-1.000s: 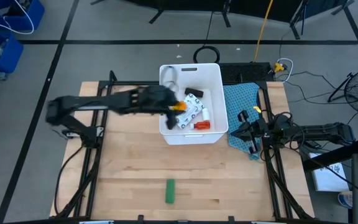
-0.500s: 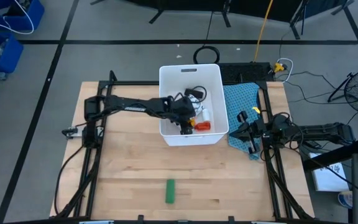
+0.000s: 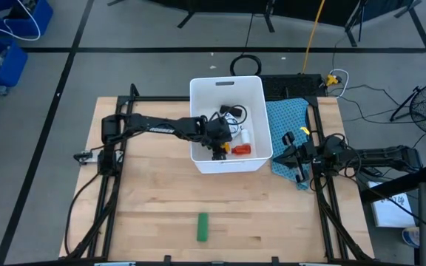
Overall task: Pick & place medical supplies in basket/bin
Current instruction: Put the orange medicine bottle into the white bin, then put the green bandage into the white bin
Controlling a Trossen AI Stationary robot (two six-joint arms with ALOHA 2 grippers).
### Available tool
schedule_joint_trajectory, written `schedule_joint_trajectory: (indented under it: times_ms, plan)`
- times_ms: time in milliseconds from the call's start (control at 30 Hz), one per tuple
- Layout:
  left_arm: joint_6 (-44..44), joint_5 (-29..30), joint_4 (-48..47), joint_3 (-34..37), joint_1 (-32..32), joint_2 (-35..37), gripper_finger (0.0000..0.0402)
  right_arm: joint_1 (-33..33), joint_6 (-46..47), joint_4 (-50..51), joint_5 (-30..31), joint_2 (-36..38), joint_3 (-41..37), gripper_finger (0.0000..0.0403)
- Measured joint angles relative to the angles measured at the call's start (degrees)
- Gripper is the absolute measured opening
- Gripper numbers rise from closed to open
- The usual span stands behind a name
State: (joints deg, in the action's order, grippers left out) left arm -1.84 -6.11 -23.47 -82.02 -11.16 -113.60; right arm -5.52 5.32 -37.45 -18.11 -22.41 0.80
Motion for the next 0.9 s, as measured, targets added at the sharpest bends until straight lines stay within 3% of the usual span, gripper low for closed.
schedule_joint_trajectory:
  times_ms: [300, 500, 633, 733, 900]
  plan:
    - [1.3, 0.1, -0.7, -0.6, 0.0, 0.2, 0.0324, 0.0, -0.5, 0.0, 0.0, 0.0, 0.0, 0.0]
    - [5.5, 3.1, -1.9, -2.7, 1.7, 7.9, 0.0334, 0.0, -0.6, 0.0, 0.0, 0.0, 0.0, 0.0]
    - [7.0, 9.8, -4.6, -3.0, 4.4, 16.9, 0.0302, 0.0, -0.6, 0.0, -0.1, 0.0, 0.0, 0.0]
    - [8.0, 12.1, -3.9, -0.3, 7.3, 24.7, 0.025, 0.0, -0.5, 0.0, -1.2, 0.0, 0.0, 0.0]
    - [5.8, 12.2, 6.7, 16.1, 11.8, 38.6, 0.0118, 0.1, 0.9, -0.6, -3.6, -0.1, 0.0, 0.0]
